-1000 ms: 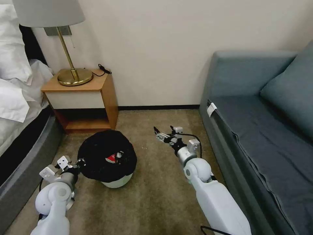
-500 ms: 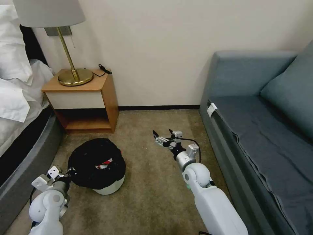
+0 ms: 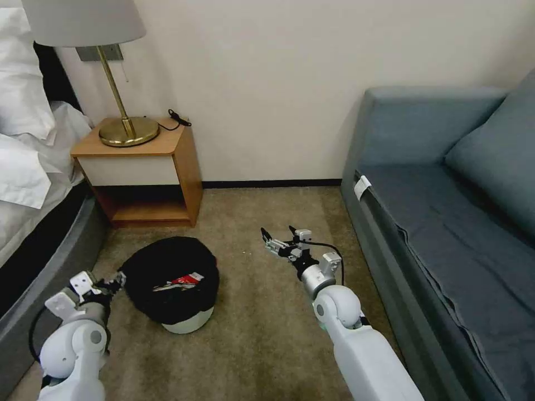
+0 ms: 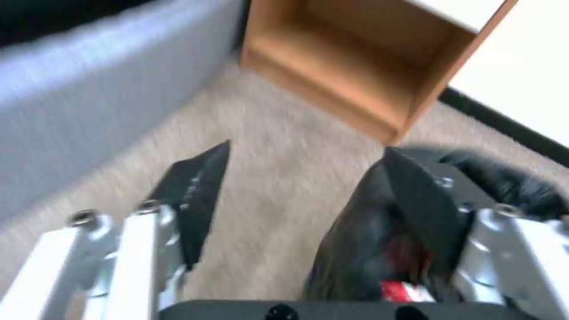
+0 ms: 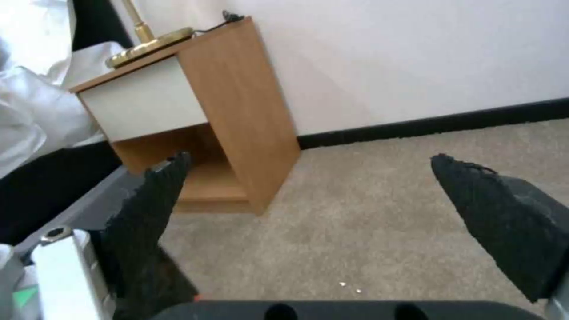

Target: Pick up the trash bin, then pick up the garbage on the floor and place it into the trash bin.

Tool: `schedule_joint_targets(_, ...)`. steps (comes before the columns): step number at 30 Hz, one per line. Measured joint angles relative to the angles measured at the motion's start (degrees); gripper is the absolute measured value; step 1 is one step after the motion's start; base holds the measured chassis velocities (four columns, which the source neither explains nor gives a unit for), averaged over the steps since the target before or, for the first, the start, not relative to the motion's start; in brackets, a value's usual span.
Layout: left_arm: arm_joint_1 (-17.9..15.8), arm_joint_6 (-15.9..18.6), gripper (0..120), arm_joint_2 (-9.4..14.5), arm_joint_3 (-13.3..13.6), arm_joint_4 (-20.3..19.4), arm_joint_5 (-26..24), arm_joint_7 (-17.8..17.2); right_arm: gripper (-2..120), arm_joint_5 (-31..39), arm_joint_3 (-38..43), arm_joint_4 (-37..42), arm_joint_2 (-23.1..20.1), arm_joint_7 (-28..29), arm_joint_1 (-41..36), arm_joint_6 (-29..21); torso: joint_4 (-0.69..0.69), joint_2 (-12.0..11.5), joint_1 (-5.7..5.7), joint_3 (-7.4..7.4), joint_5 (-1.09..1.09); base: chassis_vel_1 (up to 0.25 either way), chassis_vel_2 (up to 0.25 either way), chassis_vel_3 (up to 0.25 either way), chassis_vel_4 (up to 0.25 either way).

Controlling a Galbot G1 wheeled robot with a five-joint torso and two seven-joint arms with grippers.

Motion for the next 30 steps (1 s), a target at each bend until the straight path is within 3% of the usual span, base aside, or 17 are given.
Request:
schedule_joint_targets(2, 0.0, -1.0, 90, 0.5, 0.1, -2.1, 3.9, 1.4, 100, 0.7, 0.9, 0.9, 0.0, 0.5, -0.5, -0.5, 0.00, 0.0, 0.00, 0.00, 0.00, 0.000, 0.000, 0.000, 0.000)
schedule_joint_targets(5, -0.1, -2.8, 98, 1.2, 0.8, -2.8, 6.8, 3.2, 100, 1.3, 1.4, 1.2, 0.0, 1.2, -0.7, -0.7, 0.00, 0.0, 0.00, 0.00, 0.00, 0.000, 0.000, 0.000, 0.000)
schedule_joint_targets(10, -0.5, -7.8, 100, 4.3, 5.1, -3.3, 14.3, 7.0, 100, 2.2, 3.0, 1.1, 0.4, 4.0, -1.3, -1.6, 0.00, 0.0, 0.00, 0.00, 0.00, 0.000, 0.000, 0.000, 0.000)
schedule_joint_targets(14, -1.5, -8.1, 100, 5.4, 8.8, -3.5, 16.6, 8.1, 100, 2.6, 3.7, -0.2, 0.9, 6.3, -1.6, -2.5, 0.00, 0.0, 0.00, 0.00, 0.00, 0.000, 0.000, 0.000, 0.000)
schedule_joint_targets(16, -2.8, -8.4, 100, 5.4, 12.4, -2.6, 18.3, 8.2, 100, 3.0, 4.0, -1.4, 1.4, 7.5, -1.8, -2.9, 0.00, 0.0, 0.00, 0.00, 0.01, 0.000, 0.000, 0.000, 0.000)
schedule_joint_targets(17, -2.8, -8.4, 100, 5.4, 12.4, -2.6, 18.3, 8.2, 100, 3.0, 4.0, -1.4, 1.4, 7.5, -1.8, -2.9, 0.00, 0.0, 0.00, 0.00, 0.01, 0.000, 0.000, 0.000, 0.000)
schedule_joint_targets(20, -3.8, -9.0, 100, 4.1, 18.6, -1.0, 20.2, 8.3, 100, 3.1, 4.8, -3.4, 2.4, 8.1, -2.0, -3.2, -0.01, 0.0, 0.00, 0.00, 0.00, 0.000, 0.000, 0.000, 0.000)
schedule_joint_targets(30, -4.4, -9.5, 100, 2.6, 23.1, 1.0, 22.3, 7.6, 100, 3.1, 5.9, -6.8, 3.4, 8.0, -1.9, -2.0, -0.01, 0.0, 0.00, 0.01, 0.00, 0.000, 0.000, 0.000, 0.000)
